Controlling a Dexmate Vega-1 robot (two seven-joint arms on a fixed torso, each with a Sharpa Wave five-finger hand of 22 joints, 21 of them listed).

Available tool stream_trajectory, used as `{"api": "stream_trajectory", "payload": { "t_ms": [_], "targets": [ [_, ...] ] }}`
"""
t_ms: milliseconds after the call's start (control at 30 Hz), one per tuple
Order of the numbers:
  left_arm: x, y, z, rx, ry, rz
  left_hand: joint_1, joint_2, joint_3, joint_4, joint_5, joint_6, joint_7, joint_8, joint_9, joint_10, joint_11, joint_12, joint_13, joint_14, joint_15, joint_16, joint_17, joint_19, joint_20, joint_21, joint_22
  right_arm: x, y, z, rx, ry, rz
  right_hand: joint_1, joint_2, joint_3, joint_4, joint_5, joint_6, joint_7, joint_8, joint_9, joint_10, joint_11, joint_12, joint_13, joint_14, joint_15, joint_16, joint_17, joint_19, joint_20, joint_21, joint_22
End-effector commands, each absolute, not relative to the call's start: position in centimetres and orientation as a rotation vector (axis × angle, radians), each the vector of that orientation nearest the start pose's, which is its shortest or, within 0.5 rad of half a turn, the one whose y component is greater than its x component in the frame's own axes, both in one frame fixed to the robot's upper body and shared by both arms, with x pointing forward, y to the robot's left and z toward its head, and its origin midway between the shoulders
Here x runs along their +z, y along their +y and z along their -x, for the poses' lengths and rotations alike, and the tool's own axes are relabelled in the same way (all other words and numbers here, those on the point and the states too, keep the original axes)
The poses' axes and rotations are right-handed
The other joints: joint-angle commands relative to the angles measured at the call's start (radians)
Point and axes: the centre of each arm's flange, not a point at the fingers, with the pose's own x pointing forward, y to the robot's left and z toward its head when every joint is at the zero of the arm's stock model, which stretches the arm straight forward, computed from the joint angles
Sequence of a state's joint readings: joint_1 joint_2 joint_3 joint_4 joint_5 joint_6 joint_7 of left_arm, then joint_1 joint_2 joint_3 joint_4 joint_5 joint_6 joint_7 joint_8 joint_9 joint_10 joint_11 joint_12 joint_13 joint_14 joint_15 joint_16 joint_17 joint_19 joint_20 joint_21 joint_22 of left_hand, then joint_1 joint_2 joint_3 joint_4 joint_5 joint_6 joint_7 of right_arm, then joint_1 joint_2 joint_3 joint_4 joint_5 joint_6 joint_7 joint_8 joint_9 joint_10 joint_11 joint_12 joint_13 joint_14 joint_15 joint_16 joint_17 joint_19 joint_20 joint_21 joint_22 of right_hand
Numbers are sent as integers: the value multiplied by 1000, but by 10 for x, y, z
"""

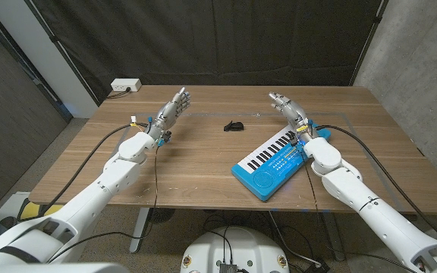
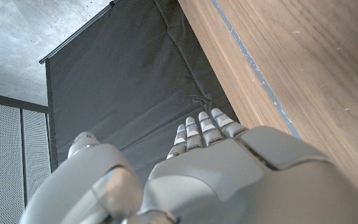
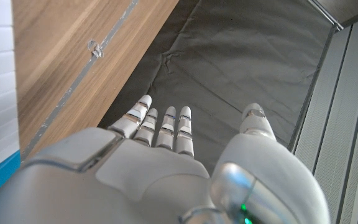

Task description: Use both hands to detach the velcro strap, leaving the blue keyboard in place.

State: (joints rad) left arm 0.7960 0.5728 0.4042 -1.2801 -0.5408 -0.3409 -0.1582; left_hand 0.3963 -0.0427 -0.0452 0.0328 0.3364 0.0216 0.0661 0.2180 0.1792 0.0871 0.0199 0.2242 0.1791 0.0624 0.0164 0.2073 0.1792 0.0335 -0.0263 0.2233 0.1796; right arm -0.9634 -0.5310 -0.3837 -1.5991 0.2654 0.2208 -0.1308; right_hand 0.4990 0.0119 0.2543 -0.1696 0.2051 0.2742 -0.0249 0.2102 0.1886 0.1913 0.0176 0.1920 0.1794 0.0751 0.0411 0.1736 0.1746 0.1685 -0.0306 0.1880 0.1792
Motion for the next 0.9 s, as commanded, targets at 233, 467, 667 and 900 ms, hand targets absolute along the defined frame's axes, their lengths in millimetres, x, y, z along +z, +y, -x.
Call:
{"api": "stream_trajectory", "payload": {
  "t_ms": [233, 467, 667, 900],
  "targets": [
    [-32, 293, -640, -361, -641, -154, 17, 20, 2, -7, -6, 7, -1, -1, 5, 7, -9, -8, 6, -4, -15, -10, 3, -2, -6, -8, 2, -27, -183, -588, 137, -695, 444, 46, 4, 13, -1, 3, -7, 1, -8, 5, -11, 1, 4, 6, 23, 0, 12, 4, 32, 4, 15, 2],
    [-31, 298, -628, -356, -670, -148, 25, 24, 3, -9, -9, 6, -3, -4, 5, 5, -9, -11, 6, -8, -13, -13, 3, -15, -1, -15, 2, -28, -171, -587, 106, -683, 540, 80, -2, 19, -3, 2, 1, -17, -4, 7, -9, -16, 9, 6, 4, -12, 6, 3, -8, 25, 0, 1],
    [-25, 301, -617, -353, -694, -171, 30, 27, 2, -11, -13, 0, -4, -9, 6, -5, -6, -17, 7, -18, -10, -18, 4, -30, -2, -21, 2, -28, -169, -592, 93, -654, 594, 96, -10, 18, 0, 2, 6, -29, -3, 7, -23, -19, 7, 6, -20, 0, 0, 3, -39, 51, -7, 1],
    [-28, 309, -611, -335, -702, -180, 34, 29, 2, -11, -16, 2, -1, -10, 6, -4, -3, -18, 7, -15, -8, -17, 4, -31, -5, -21, 2, -20, -164, -598, 50, -638, 715, 119, -10, 24, -2, 4, 6, -40, -3, 8, -38, -18, 4, 6, -26, 6, 2, 3, -38, 56, -2, 1]
  ]
}}
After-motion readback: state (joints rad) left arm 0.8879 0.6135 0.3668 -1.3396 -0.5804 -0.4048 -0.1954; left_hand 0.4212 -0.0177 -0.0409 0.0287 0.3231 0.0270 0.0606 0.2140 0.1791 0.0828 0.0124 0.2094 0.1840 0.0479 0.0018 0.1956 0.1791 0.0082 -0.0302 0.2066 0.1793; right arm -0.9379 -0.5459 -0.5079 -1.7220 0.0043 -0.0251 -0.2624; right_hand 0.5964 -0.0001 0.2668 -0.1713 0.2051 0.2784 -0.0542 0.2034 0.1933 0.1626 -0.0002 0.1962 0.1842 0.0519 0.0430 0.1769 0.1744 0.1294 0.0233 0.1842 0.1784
